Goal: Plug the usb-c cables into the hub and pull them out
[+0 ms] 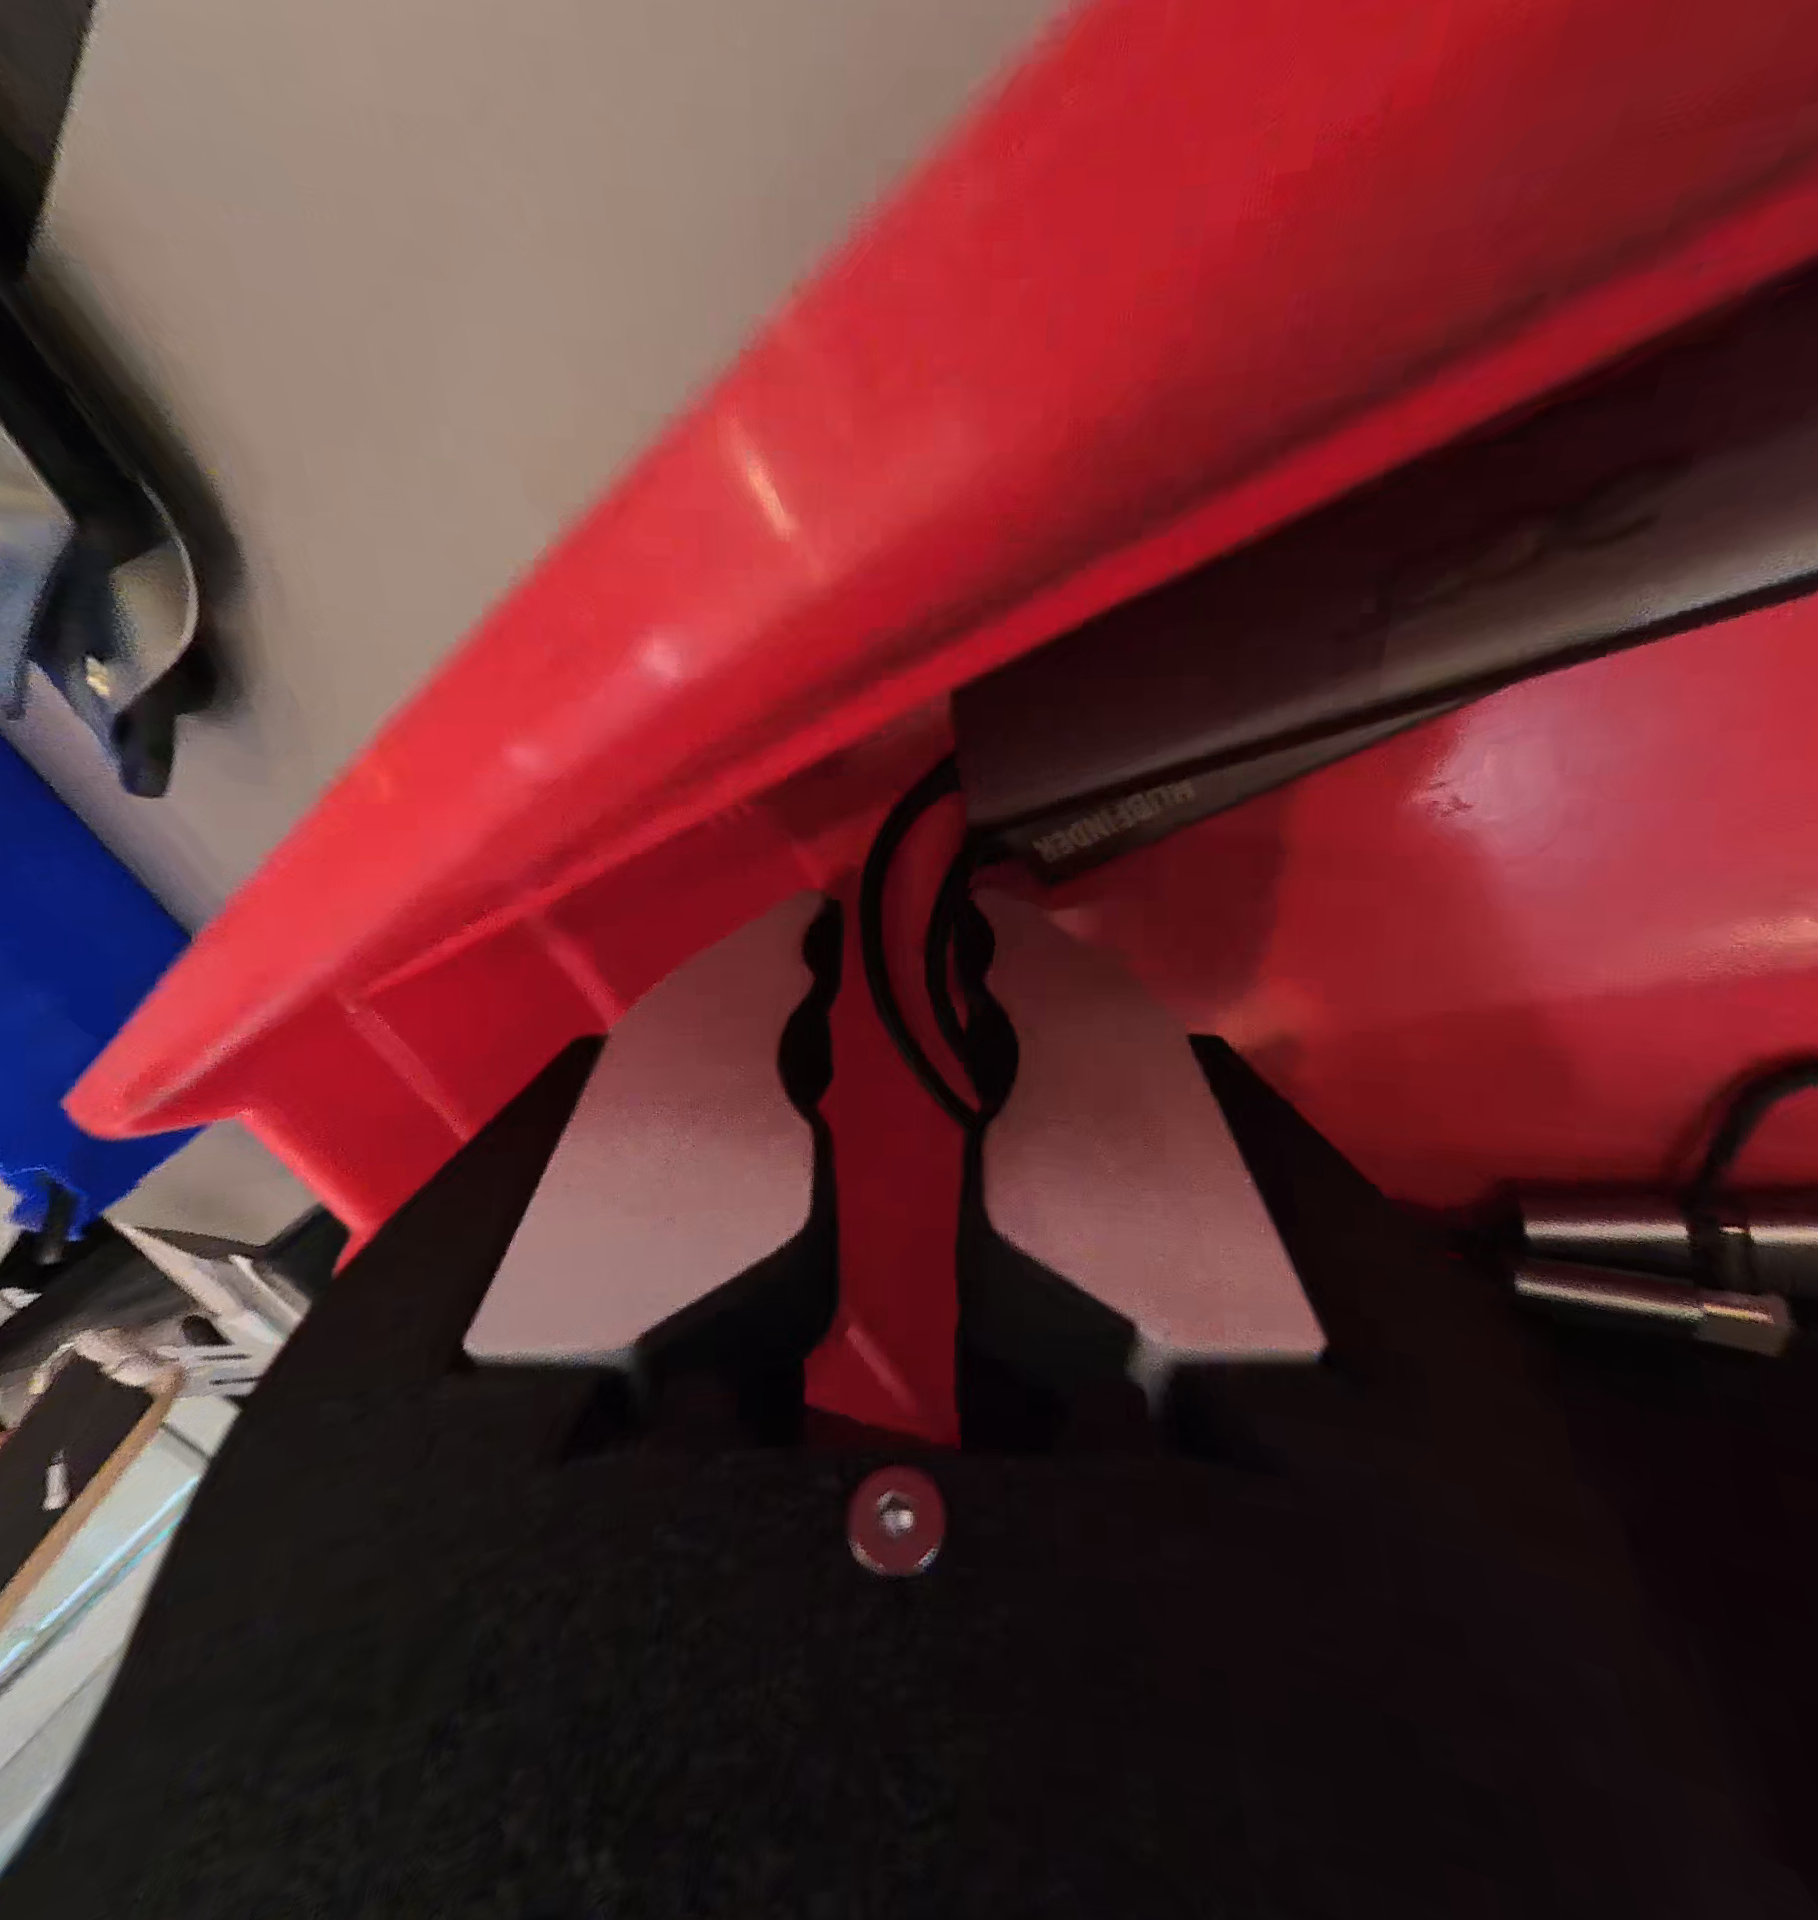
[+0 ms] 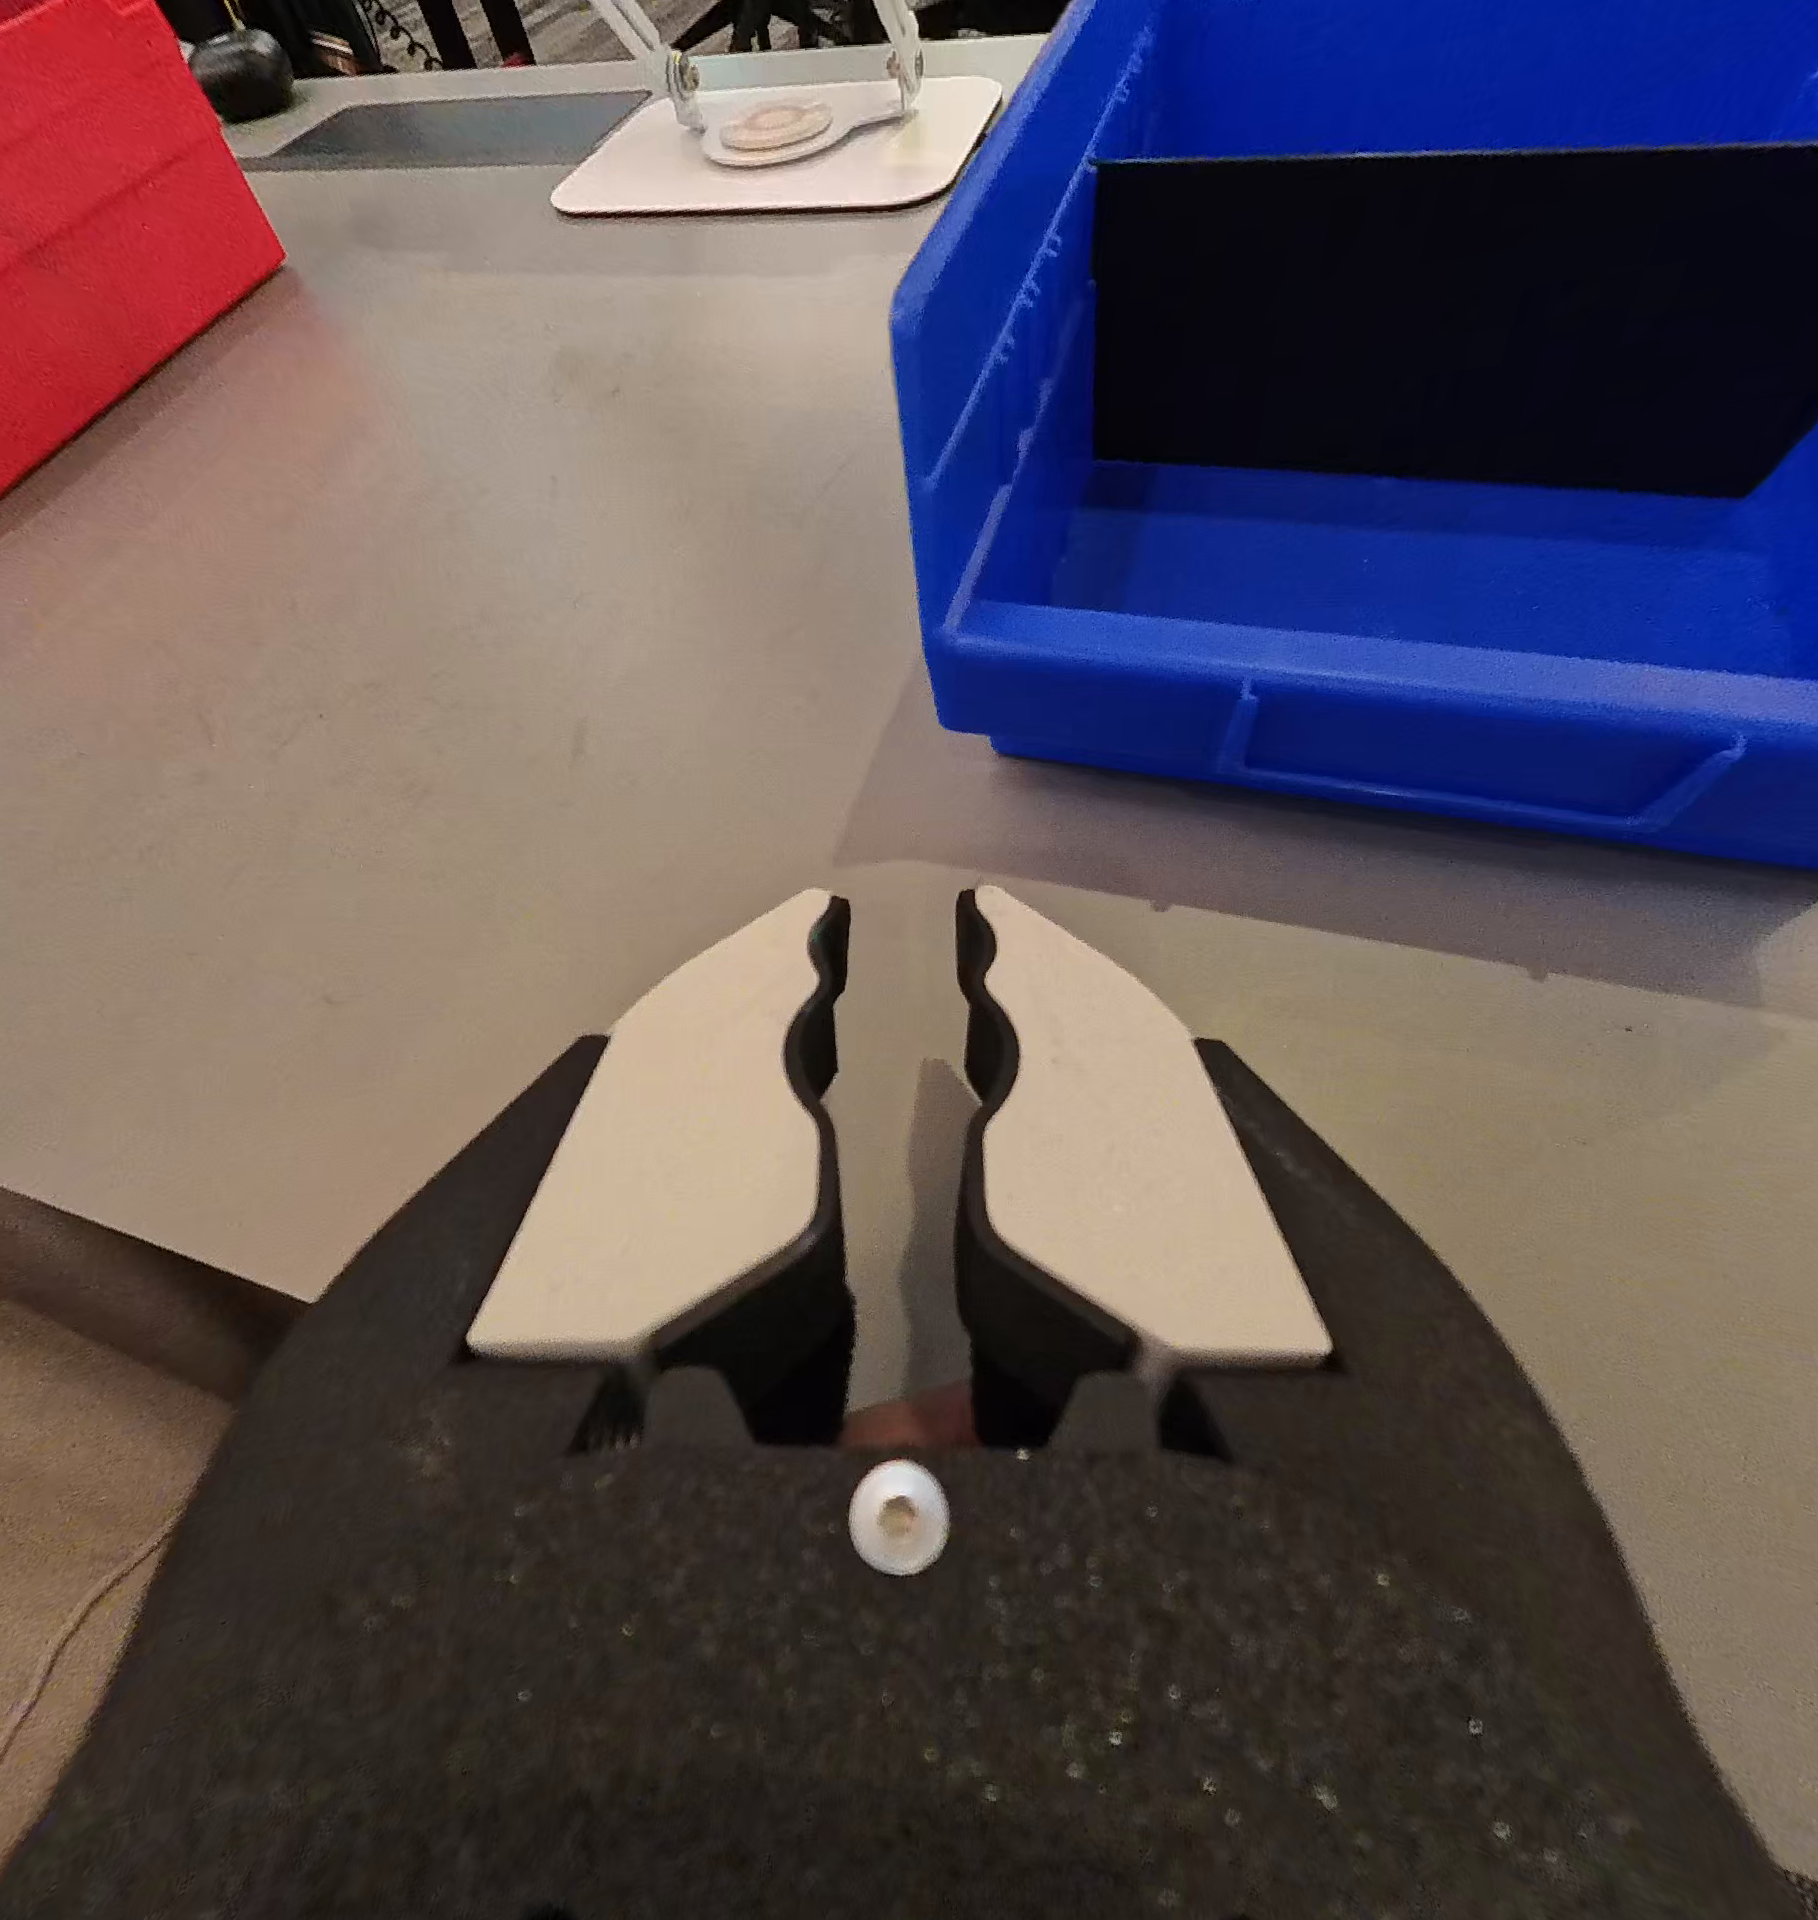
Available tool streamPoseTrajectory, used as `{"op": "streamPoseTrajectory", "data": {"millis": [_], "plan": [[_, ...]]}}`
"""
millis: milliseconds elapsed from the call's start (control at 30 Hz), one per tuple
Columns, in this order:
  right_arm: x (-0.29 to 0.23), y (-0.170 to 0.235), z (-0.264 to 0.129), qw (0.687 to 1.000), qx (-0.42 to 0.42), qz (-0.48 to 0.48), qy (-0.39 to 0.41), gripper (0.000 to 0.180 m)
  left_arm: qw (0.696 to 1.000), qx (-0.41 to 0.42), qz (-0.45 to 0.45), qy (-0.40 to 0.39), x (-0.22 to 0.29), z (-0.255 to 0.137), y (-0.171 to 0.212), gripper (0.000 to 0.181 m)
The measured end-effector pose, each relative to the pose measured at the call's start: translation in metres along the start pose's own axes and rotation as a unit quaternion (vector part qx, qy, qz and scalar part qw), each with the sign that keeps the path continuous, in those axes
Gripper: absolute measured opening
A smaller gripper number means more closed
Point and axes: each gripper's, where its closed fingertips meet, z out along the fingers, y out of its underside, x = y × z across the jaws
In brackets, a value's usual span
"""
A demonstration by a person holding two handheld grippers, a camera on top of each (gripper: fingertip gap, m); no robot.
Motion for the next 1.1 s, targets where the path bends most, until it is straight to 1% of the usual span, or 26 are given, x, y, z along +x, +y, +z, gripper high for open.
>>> {"op": "streamPoseTrajectory", "data": {"millis": [100, 167, 267, 400, 567, 633, 733, 800, 867, 967, 1100], "plan": [[0.0, 0.0, 0.0, 1.0, 0.0, -0.006, 0.004, 0.019, 1.0, 0.0, -0.001, 0.005, 0.001, 0.001, -0.001, 0.014], [0.001, 0.0, -0.001, 1.0, 0.0, -0.005, 0.005, 0.019, 1.0, 0.0, 0.009, 0.005, 0.0, 0.003, 0.001, 0.005], [0.001, 0.0, -0.001, 1.0, 0.0, -0.001, 0.004, 0.019, 1.0, 0.0, 0.01, -0.006, -0.004, 0.001, 0.006, 0.004], [-0.001, 0.001, -0.001, 1.0, -0.002, -0.001, 0.0, 0.019, 0.999, 0.015, 0.03, -0.015, -0.005, -0.014, 0.014, 0.004], [-0.005, 0.0, 0.0, 1.0, -0.001, -0.008, -0.003, 0.019, 0.998, 0.057, 0.026, -0.003, -0.006, -0.041, 0.017, 0.004], [-0.007, -0.001, 0.0, 1.0, -0.001, -0.01, -0.004, 0.019, 0.998, 0.053, 0.028, 0.017, -0.002, -0.048, 0.022, 0.004], [-0.007, -0.001, -0.001, 1.0, -0.001, -0.017, -0.002, 0.019, 0.998, 0.052, 0.037, 0.014, -0.003, -0.053, 0.027, 0.004], [-0.007, -0.001, 0.0, 1.0, -0.001, -0.019, 0.0, 0.019, 0.997, 0.07, 0.027, 0.005, -0.008, -0.059, 0.024, 0.004], [-0.006, -0.001, 0.0, 1.0, -0.002, -0.021, 0.002, 0.019, 0.995, 0.101, 0.02, -0.018, -0.022, -0.079, 0.021, 0.003], [-0.005, 0.0, -0.001, 1.0, -0.003, -0.022, 0.003, 0.019, 0.985, 0.169, -0.009, -0.028, -0.039, -0.119, 0.014, 0.003], [-0.009, -0.004, 0.0, 1.0, 0.005, -0.028, 0.003, 0.019, 0.961, 0.271, -0.007, -0.059, -0.052, -0.194, 0.013, 0.003]]}}
